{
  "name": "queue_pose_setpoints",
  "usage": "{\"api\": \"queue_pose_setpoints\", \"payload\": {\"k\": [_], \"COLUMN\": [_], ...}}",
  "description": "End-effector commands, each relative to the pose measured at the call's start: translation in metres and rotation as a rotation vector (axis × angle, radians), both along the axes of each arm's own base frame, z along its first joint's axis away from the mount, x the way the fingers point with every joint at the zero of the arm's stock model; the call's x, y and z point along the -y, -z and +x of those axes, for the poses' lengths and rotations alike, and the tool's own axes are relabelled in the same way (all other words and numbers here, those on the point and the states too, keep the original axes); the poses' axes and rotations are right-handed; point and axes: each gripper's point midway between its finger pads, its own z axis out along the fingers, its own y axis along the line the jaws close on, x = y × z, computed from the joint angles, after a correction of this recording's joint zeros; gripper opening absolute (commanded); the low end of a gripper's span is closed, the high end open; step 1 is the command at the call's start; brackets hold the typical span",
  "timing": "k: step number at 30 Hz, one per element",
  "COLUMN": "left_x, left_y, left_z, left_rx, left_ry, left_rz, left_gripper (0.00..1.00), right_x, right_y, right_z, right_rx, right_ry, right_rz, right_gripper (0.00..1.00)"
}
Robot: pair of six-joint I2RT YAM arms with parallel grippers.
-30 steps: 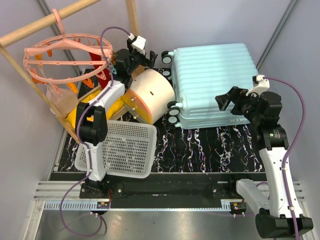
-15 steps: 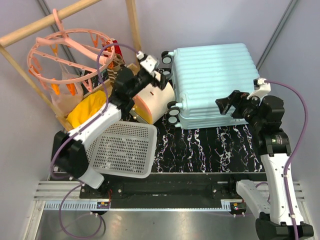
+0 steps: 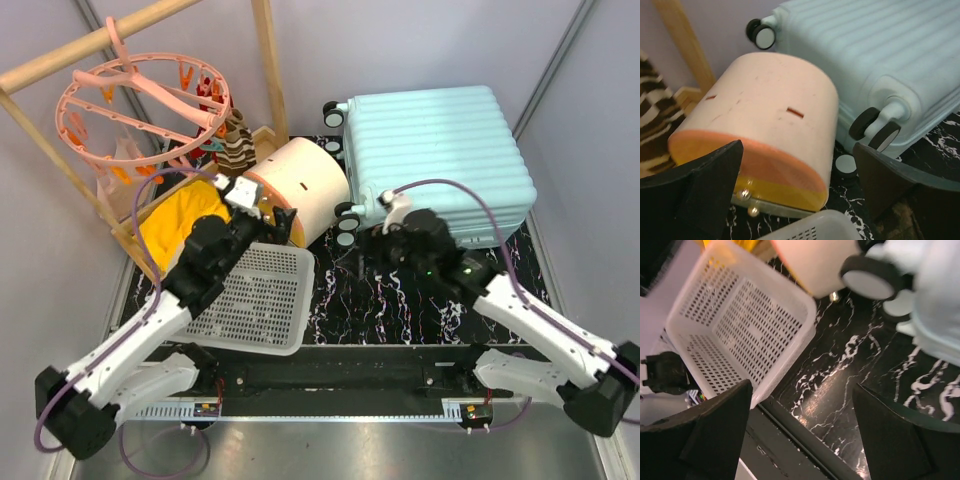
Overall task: Open, take out, and arrange the luggage
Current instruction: Adjust the bin at the center of the board.
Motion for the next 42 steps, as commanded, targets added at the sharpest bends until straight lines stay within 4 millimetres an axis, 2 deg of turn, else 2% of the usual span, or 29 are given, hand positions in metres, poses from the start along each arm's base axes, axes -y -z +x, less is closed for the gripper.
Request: {"api": "queue_pose_setpoints", "payload": {"k": [1,2,3,4,5,6,7,9,10,11,12,15,20,23,27,28,32,40,42], "left_x": [-0.078,-0.098,-0.107,-0.116,-0.128,-0.132,-0.137,-0.147,-0.152,-0.161,-0.165,-0.172,-0.178,-0.18,-0.186,-0.188,-0.195,-0.213,-0.218], "left_y": [0.055,0.051,0.06,0.065,0.062,0.065,0.072,0.072,0.077,0.077,0.078,0.08,0.079,0.078,0.076,0.077,0.078,0.08,0.079], "left_z": [-0.017,-0.021,-0.025,-0.028,-0.031,-0.033,-0.035,-0.037,-0.039,-0.039,-0.04,-0.04,-0.041,-0.043,-0.046,-0.046,-0.046,-0.049,-0.051], "left_rx": [-0.19,-0.182,-0.215,-0.23,-0.221,-0.243,-0.272,-0.293,-0.314,-0.311,-0.323,-0.33,-0.328,-0.318,-0.305,-0.307,-0.297,-0.269,-0.256], "left_ry": [-0.335,-0.389,-0.423,-0.452,-0.485,-0.504,-0.522,-0.565,-0.597,-0.65,-0.678,-0.721,-0.755,-0.764,-0.79,-0.798,-0.84,-0.933,-0.958], "left_rz": [0.004,-0.045,-0.097,-0.124,-0.165,-0.207,-0.207,-0.235,-0.224,-0.224,-0.227,-0.225,-0.236,-0.247,-0.247,-0.244,-0.244,-0.266,-0.274], "left_gripper": [0.99,0.99,0.99,0.99,0.99,0.99,0.99,0.99,0.99,0.99,0.99,0.99,0.99,0.99,0.99,0.99,0.99,0.99,0.99], "right_x": [-0.057,-0.067,-0.083,-0.092,-0.099,-0.107,-0.112,-0.121,-0.126,-0.127,-0.131,-0.14,-0.144,-0.148,-0.129,-0.117,-0.091,-0.047,-0.038], "right_y": [0.026,0.032,0.037,0.051,0.058,0.061,0.071,0.073,0.081,0.085,0.086,0.109,0.122,0.136,0.151,0.155,0.161,0.164,0.159], "right_z": [-0.022,-0.029,-0.043,-0.046,-0.051,-0.055,-0.057,-0.057,-0.06,-0.054,-0.053,-0.046,-0.04,-0.036,-0.025,-0.021,-0.012,-0.008,-0.007], "right_rx": [-0.039,-0.059,-0.066,-0.095,-0.122,-0.133,-0.153,-0.154,-0.166,-0.151,-0.149,-0.165,-0.184,-0.197,-0.182,-0.158,-0.114,-0.087,-0.082], "right_ry": [-0.068,-0.087,-0.131,-0.144,-0.15,-0.166,-0.17,-0.172,-0.18,-0.155,-0.155,-0.132,-0.075,-0.06,0.028,0.061,0.127,0.23,0.25], "right_rz": [-0.004,-0.004,-0.003,-0.026,-0.023,-0.022,-0.04,-0.029,-0.045,-0.064,-0.073,-0.132,-0.155,-0.177,-0.265,-0.317,-0.442,-0.583,-0.588], "right_gripper": [0.9,0.9,0.9,0.9,0.89,0.89,0.89,0.88,0.88,0.88,0.88,0.89,0.88,0.84,0.83,0.82,0.77,0.77,0.77]}}
